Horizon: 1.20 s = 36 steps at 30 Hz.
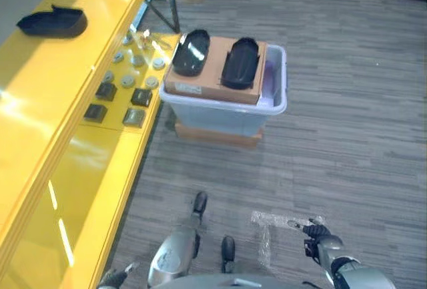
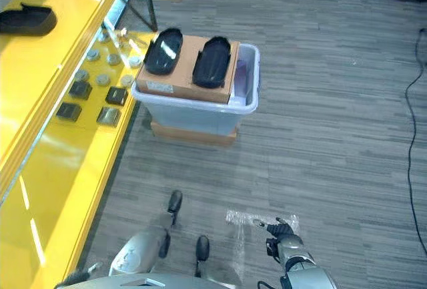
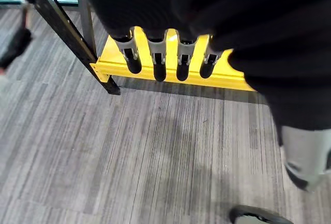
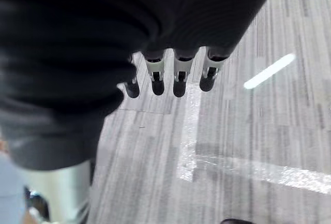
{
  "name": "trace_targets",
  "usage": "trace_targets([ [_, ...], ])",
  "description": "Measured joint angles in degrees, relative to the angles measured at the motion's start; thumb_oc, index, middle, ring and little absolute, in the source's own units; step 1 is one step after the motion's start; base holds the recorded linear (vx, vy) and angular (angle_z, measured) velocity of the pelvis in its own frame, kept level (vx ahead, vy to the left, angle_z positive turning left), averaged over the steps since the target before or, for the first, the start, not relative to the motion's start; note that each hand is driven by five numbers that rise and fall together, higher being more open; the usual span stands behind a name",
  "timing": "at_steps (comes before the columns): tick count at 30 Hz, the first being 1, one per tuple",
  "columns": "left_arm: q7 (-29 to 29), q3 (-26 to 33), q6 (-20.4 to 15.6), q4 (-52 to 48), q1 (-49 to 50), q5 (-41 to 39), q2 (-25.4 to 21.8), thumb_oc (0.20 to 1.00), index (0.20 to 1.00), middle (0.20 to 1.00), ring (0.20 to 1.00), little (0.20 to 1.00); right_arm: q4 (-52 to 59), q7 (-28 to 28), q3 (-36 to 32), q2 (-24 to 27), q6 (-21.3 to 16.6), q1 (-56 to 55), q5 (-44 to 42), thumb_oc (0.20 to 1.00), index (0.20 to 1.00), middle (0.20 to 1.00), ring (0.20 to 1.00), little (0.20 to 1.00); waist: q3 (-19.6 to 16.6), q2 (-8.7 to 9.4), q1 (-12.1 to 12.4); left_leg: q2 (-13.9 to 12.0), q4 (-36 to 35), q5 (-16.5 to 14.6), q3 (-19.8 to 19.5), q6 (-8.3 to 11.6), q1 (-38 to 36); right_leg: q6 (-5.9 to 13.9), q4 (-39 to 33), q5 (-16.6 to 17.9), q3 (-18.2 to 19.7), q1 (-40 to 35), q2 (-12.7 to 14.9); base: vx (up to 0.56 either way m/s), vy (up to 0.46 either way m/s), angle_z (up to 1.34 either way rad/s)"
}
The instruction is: Move parts from the plastic box to the shelf.
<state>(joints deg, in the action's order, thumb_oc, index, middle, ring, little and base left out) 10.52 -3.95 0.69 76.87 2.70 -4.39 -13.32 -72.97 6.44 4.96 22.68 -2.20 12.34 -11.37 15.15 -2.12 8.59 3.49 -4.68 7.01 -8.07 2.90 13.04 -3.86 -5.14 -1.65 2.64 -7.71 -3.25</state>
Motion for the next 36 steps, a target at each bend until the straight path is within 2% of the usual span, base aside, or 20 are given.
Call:
trace_targets([
  [2,0.0,1.6,0.5,1.7,1.1,0.2,-0.4,1.0,1.0,1.0,1.0,1.0,0.0,0.0,0.2,-1.0,-0.2,-3.7,-0.1,1.0,1.0,1.0,1.0,1.0,-3.8,0.76,-0.3,-0.6,6.1,-0.7,0.5,-1.72,-1.6,2.28,1.0,-3.3,0.8,-2.5,0.7,0.26,0.178,-0.68],
  [3,0.1,1.6,0.6,1.6,1.3,0.2,-0.5,1.0,1.0,1.0,1.0,1.0,-0.4,0.0,-0.3,-1.6,-0.2,-4.5,-0.2,1.0,1.0,1.0,1.0,1.0,-3.8,1.1,-0.7,-0.6,4.8,1.8,1.2,-2.55,-3.0,4.54,5.8,-5.9,0.7,-1.8,0.9,0.27,0.234,-0.4],
  [4,0.1,1.5,0.2,0.4,1.4,0.2,-1.1,1.0,1.0,1.0,1.0,1.0,-0.5,0.0,-1.5,-3.4,0.0,-5.3,-0.5,1.0,1.0,1.0,1.0,1.0,-3.9,2.07,-1.1,-1.1,2.0,2.9,2.4,-4.19,-6.2,7.5,15.6,-8.8,0.4,1.9,1.1,0.1,0.128,-0.24],
  [7,0.3,-0.4,0.3,-1.0,-2.7,0.2,-3.2,1.0,1.0,1.0,1.0,1.0,0.6,-0.1,0.6,-7.4,0.3,-8.4,-2.0,1.0,1.0,1.0,1.0,1.0,-4.1,4.31,-3.1,-0.3,1.0,0.7,2.8,-7.95,-10.8,11.28,43.1,-9.7,-2.6,14.6,2.8,0.15,0.212,-0.19],
  [9,0.7,-2.1,0.3,-1.4,-5.1,0.2,-4.6,1.0,1.0,1.0,1.0,1.0,2.3,0.0,1.8,-8.9,0.1,-8.8,-2.4,1.0,1.0,1.0,1.0,1.0,-3.1,4.78,-4.7,0.4,1.7,-0.9,3.3,-8.4,-12.0,11.62,52.2,-9.4,-3.1,21.9,4.5,0.26,0.088,0.0],
  [13,1.6,-3.1,-0.6,-2.2,-10.4,0.2,-5.0,1.0,1.0,1.0,1.0,1.0,2.3,-0.5,1.5,-10.1,0.9,-9.3,-3.4,1.0,1.0,1.0,1.0,1.0,-2.4,3.83,-7.0,2.3,0.2,-4.1,1.1,-6.14,-17.2,10.43,28.4,-7.3,-3.4,24.1,4.9,0.28,-0.032,0.33],
  [14,1.8,-3.3,-0.7,-2.2,-11.3,0.2,-5.3,1.0,1.0,1.0,1.0,1.0,2.0,-0.6,1.5,-9.9,0.8,-9.5,-4.2,1.0,1.0,1.0,1.0,1.0,-2.4,4.08,-7.0,3.2,0.2,-4.2,0.3,-6.37,-17.9,10.15,18.2,-4.4,-3.7,22.6,4.9,0.3,-0.133,0.5],
  [16,1.8,-3.4,-0.7,-3.8,-11.4,0.2,-5.4,1.0,1.0,1.0,1.0,1.0,1.8,-0.6,0.5,-9.4,0.9,-9.7,-4.3,1.0,1.0,1.0,1.0,1.0,-2.1,4.1,-6.8,4.0,0.2,-5.6,-0.6,-6.45,-19.0,9.6,9.0,1.4,-4.9,22.0,5.5,0.28,-0.15,0.33],
  [18,1.8,-3.4,-0.7,-4.0,-10.6,0.2,-5.2,1.0,1.0,1.0,1.0,1.0,1.0,-0.5,0.2,-8.5,0.9,-8.4,-4.2,1.0,1.0,1.0,1.0,1.0,-1.4,3.18,-7.0,4.2,0.3,-5.8,-1.7,-6.39,-20.7,9.45,5.8,6.9,-3.5,21.4,5.5,0.28,-0.243,0.38],
  [20,1.9,-3.5,-0.7,-4.0,-10.4,0.2,-4.8,1.0,1.0,1.0,1.0,1.0,0.1,-0.4,0.0,-8.4,0.9,-7.8,-4.2,1.0,1.0,1.0,1.0,1.0,-0.9,2.43,-7.5,3.9,2.2,-7.3,-5.5,-5.09,-21.5,8.18,6.1,9.3,-1.2,19.4,4.5,0.25,-0.245,0.65],
  [22,1.9,-3.3,-0.7,-3.9,-9.2,0.2,-4.3,1.0,1.0,1.0,1.0,1.0,-0.1,-0.4,-0.7,-8.6,1.2,-7.4,-4.1,1.0,1.0,1.0,1.0,1.0,-1.0,2.67,-6.8,3.9,2.4,-7.5,-6.1,-4.75,-23.8,7.47,6.1,10.3,-2.9,16.8,3.9,0.21,-0.235,0.49],
  [24,1.9,-2.7,-0.8,-3.4,-6.2,0.2,-3.7,1.0,1.0,1.0,1.0,1.0,0.0,-0.4,-0.6,-8.5,1.2,-7.6,-4.0,1.0,1.0,1.0,1.0,1.0,-2.0,4.0,-6.2,5.0,4.3,-8.8,-6.6,-3.3,-25.0,4.71,5.4,10.9,-3.4,13.4,4.3,0.05,-0.173,0.29],
  [25,1.8,-2.6,-0.8,-2.7,-5.6,0.2,-3.1,1.0,1.0,1.0,1.0,1.0,0.4,-0.2,-0.6,-8.1,1.2,-7.4,-4.0,1.0,1.0,1.0,1.0,1.0,-2.1,4.13,-5.7,5.6,7.1,-9.8,-7.1,-2.87,-23.8,4.29,4.2,10.0,-3.4,12.1,4.8,-0.01,-0.102,0.37],
  [26,1.8,-2.5,-0.7,-1.4,-5.9,0.2,-2.1,1.0,1.0,1.0,1.0,1.0,1.8,0.0,-0.2,-7.2,1.0,-6.9,-4.0,1.0,1.0,1.0,1.0,1.0,-2.0,4.83,-5.4,7.7,16.2,-11.0,-7.7,-1.19,-18.5,3.59,1.8,10.5,-4.3,11.3,6.1,0.01,-0.118,0.57],
  [27,1.7,-2.9,-0.7,-0.9,-6.0,0.2,-1.0,1.0,1.0,1.0,1.0,1.0,2.4,0.1,0.4,-5.3,0.7,-5.7,-4.0,1.0,1.0,1.0,1.0,1.0,-1.7,5.15,-5.4,8.5,24.5,-13.6,-7.8,-1.31,-12.5,3.08,0.9,10.4,-5.2,11.4,7.0,0.04,-0.075,0.59],
  [30,1.8,-2.4,-0.6,-1.0,-4.6,0.2,-1.5,1.0,1.0,1.0,1.0,1.0,6.7,0.5,0.5,-3.8,1.2,-3.8,-3.9,1.0,1.0,1.0,1.0,1.0,-0.5,5.72,-4.6,2.4,17.6,-15.6,-4.2,-0.25,-10.8,1.53,0.5,9.1,-6.7,10.1,6.8,0.06,-0.01,0.41],
  [31,1.9,-2.3,-0.6,-2.3,-3.9,0.2,-1.3,1.0,1.0,1.0,1.0,1.0,15.8,1.9,-2.4,-1.2,0.7,-5.9,-3.9,1.0,1.0,1.0,1.0,1.0,0.4,5.38,-5.7,-1.7,8.4,-13.4,-0.9,0.74,-8.9,2.29,0.5,8.4,-7.8,10.1,6.5,0.09,0.049,0.43],
  [33,1.9,-2.2,-0.3,-3.4,-3.0,0.3,-0.8,1.0,1.0,1.0,1.0,1.0,21.4,2.8,-3.4,1.6,0.2,-4.8,-3.4,1.0,1.0,1.0,1.0,1.0,1.0,3.72,-5.8,-3.8,3.6,-10.5,-0.8,0.9,-8.3,3.46,0.5,8.4,-6.6,10.4,5.2,0.12,0.076,-0.25],
  [34,2.0,0.0,0.0,-3.5,-0.2,0.6,-0.3,1.0,1.0,1.0,1.0,1.0,30.5,3.9,-3.8,4.2,-0.7,-5.7,-1.5,1.0,1.0,1.0,1.0,1.0,1.0,1.66,-6.2,-5.3,-0.2,-7.3,-0.5,0.79,-9.5,4.26,0.4,7.8,-5.2,9.8,3.4,0.12,0.104,-0.74],
  [36,2.1,1.2,0.1,-3.2,0.6,1.5,-0.1,1.0,1.0,1.0,1.0,1.0,35.7,4.5,-6.7,5.1,-1.8,-7.3,-0.5,1.0,1.0,1.0,1.0,1.0,0.8,0.75,-7.1,-5.4,-0.1,-4.5,0.1,0.49,-10.4,4.45,0.1,7.4,-4.7,8.9,2.9,0.12,0.099,-0.42],
])
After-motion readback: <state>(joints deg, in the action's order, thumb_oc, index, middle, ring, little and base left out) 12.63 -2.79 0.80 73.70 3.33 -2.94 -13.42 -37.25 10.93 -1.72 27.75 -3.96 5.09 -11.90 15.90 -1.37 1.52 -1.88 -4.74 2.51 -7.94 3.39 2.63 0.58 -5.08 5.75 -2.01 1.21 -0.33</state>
